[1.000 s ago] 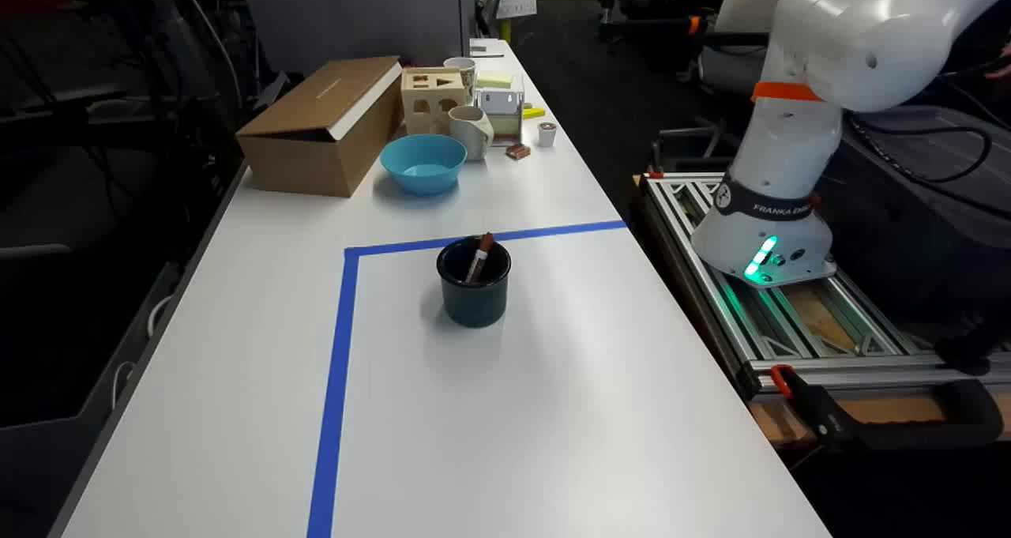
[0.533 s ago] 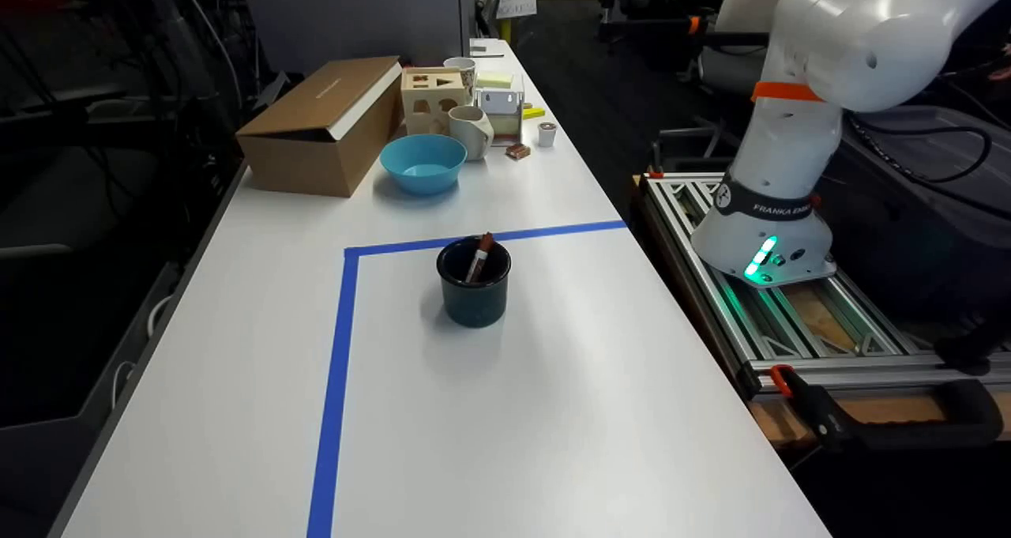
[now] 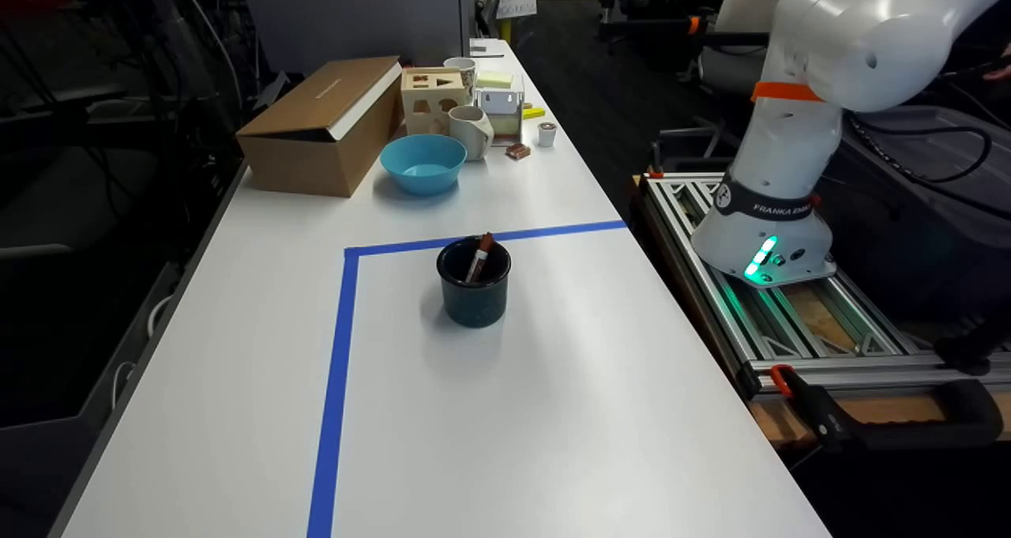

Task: Move the marker from the cup to the table

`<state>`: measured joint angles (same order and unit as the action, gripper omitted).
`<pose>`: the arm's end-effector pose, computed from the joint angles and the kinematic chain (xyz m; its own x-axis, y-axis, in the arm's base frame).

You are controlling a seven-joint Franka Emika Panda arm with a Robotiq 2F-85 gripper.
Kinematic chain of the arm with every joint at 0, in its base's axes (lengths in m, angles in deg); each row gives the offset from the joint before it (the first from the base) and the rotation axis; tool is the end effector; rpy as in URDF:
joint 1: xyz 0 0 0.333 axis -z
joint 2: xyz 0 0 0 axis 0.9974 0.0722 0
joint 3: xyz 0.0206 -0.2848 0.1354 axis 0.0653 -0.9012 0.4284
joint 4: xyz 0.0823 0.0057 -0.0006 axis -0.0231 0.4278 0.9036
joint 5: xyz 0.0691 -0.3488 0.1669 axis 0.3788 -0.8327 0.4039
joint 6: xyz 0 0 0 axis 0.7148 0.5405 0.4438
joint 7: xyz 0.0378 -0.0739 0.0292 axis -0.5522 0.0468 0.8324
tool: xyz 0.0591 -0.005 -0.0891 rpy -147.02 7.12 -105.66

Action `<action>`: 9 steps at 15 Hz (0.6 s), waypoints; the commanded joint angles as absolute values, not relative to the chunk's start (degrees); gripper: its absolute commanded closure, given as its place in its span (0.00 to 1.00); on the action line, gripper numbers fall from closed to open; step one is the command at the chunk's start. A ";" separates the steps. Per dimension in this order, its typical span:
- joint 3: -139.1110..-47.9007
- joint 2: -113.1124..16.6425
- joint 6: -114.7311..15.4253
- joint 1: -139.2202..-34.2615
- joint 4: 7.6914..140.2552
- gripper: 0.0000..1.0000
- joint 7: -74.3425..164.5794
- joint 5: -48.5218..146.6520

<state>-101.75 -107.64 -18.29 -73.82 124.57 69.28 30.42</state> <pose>0.2908 -0.1756 0.5278 0.9983 0.0452 -0.0374 0.0524 -0.9732 0.2239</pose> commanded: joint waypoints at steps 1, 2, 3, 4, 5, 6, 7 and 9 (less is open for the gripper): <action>-102.72 -108.13 -17.52 -74.10 124.46 0.00 68.23 29.32; -103.16 -107.98 -17.86 -73.90 124.59 0.00 68.50 28.82; -103.51 -107.57 -18.15 -74.04 124.52 0.00 68.83 28.78; -104.16 -107.54 -19.46 -74.73 124.77 0.00 69.92 28.96; -104.05 -106.94 -20.05 -75.41 124.55 0.00 70.50 29.00; -104.32 -106.37 -20.96 -76.21 124.40 0.00 71.68 29.30; -104.14 -105.39 -21.63 -76.95 124.09 0.00 72.70 29.25; -104.04 -102.90 -23.55 -78.48 123.41 0.00 74.87 29.16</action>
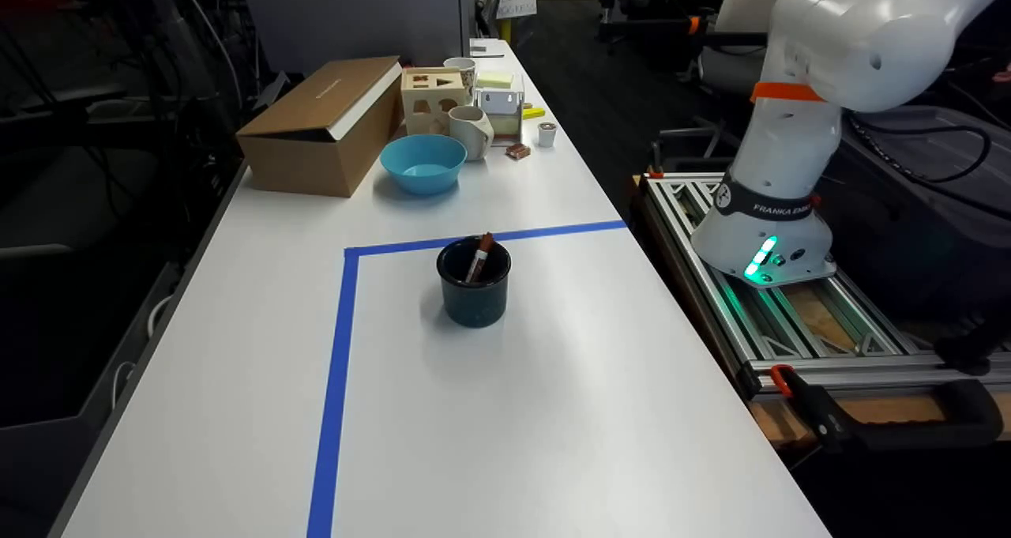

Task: Move the marker from the cup to the table

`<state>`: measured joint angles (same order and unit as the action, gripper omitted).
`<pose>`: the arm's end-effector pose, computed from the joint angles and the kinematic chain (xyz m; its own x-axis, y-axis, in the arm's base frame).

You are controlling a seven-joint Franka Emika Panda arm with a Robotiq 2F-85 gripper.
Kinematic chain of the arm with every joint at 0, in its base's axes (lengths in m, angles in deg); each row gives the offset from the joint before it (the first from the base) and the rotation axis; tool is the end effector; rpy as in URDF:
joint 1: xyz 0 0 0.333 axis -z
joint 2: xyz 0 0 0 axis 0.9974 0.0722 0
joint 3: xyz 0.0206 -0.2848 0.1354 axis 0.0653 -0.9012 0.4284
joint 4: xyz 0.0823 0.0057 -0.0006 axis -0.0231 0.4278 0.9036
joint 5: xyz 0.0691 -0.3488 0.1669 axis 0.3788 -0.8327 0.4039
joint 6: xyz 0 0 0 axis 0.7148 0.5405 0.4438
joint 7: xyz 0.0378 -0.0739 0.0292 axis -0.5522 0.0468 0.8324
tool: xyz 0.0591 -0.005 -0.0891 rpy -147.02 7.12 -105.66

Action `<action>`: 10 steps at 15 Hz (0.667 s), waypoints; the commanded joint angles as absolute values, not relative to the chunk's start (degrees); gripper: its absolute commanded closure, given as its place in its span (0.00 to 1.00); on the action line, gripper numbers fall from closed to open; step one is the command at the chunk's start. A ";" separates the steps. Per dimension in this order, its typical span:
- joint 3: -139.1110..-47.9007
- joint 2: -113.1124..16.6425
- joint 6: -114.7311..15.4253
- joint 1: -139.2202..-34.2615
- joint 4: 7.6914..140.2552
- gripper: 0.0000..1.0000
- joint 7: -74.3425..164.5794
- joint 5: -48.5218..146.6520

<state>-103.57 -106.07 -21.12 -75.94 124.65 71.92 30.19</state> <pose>0.3025 -0.1773 0.5203 0.9930 0.1153 -0.0259 0.1182 -0.9694 0.2151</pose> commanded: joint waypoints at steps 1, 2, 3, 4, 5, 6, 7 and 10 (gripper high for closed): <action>-104.00 -101.74 -24.24 -79.20 123.05 0.00 75.98 29.30; -104.24 -99.98 -25.21 -80.16 122.52 0.00 77.45 29.76; -104.27 -98.60 -26.13 -80.90 122.19 0.00 78.88 29.91; -104.35 -96.62 -27.02 -81.71 121.59 0.00 80.33 30.26; -104.05 -95.16 -27.76 -82.18 121.19 0.00 81.11 30.37; -103.89 -93.31 -28.58 -82.86 120.67 0.00 82.21 30.76; -103.72 -91.94 -29.22 -83.46 120.18 0.00 83.38 31.25; -102.46 -87.11 -30.50 -84.74 118.32 0.00 85.70 31.98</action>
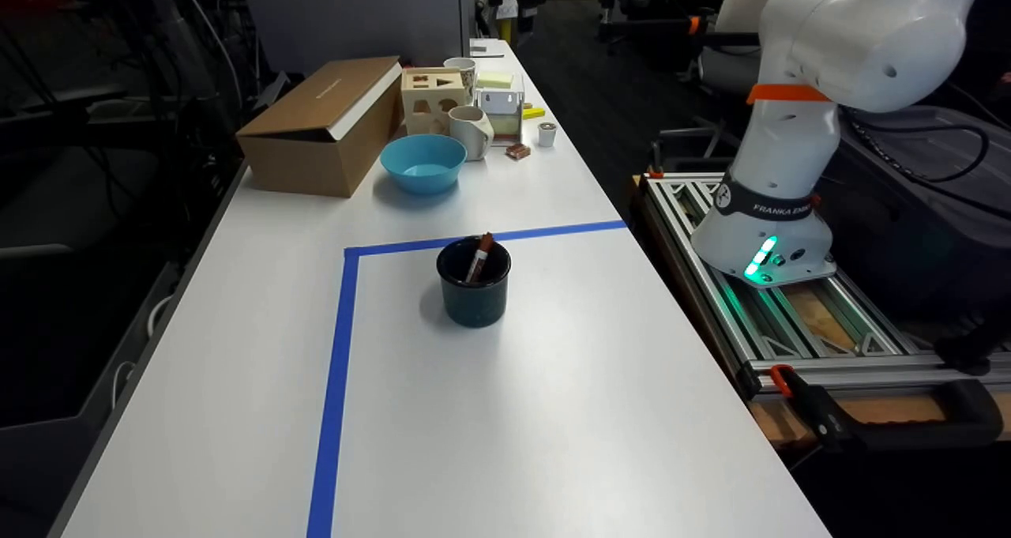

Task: Move the marker from the cup to the table

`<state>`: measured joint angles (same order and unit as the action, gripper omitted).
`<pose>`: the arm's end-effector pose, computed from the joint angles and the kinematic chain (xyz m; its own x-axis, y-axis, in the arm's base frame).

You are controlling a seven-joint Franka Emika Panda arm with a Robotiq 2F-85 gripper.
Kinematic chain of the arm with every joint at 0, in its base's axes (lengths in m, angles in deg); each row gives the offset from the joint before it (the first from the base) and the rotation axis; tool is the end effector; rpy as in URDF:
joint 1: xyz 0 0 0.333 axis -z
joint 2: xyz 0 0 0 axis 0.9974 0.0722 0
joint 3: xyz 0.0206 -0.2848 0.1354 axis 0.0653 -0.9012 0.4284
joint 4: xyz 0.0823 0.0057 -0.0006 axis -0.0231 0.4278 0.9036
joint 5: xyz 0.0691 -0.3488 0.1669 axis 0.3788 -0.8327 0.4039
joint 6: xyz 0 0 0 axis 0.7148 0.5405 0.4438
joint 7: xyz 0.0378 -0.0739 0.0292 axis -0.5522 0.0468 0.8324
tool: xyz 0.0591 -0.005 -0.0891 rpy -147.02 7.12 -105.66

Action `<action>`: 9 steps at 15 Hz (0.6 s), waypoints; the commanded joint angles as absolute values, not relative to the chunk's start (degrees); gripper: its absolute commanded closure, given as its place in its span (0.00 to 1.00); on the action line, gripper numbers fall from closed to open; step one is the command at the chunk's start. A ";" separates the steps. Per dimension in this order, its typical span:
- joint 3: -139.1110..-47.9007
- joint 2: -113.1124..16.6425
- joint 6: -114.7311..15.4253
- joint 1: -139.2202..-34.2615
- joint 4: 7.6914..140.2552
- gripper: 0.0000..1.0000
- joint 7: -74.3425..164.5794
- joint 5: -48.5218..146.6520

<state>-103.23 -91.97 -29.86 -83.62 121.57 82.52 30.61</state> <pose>0.3871 -0.1381 0.4712 0.8902 0.4412 -0.1134 0.4554 -0.8670 0.2023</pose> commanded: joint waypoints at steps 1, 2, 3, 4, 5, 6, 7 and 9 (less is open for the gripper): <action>-101.63 -85.55 -30.52 -85.07 117.73 0.00 85.88 31.92; -100.85 -84.37 -30.54 -85.33 117.26 0.00 86.03 31.85; -99.72 -83.18 -30.24 -85.67 116.79 0.00 85.74 31.55; -98.56 -82.37 -29.67 -86.08 116.57 0.00 85.58 31.49; -97.77 -81.72 -27.55 -86.45 115.68 0.00 86.52 32.12; -98.18 -83.41 -30.24 -85.02 118.09 0.00 84.81 31.08; -97.40 -82.52 -29.78 -85.42 117.66 0.00 84.82 31.12; -96.81 -81.61 -29.42 -85.74 117.01 0.00 84.84 31.11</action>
<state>-97.52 -81.64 -29.44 -86.47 117.05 84.68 30.88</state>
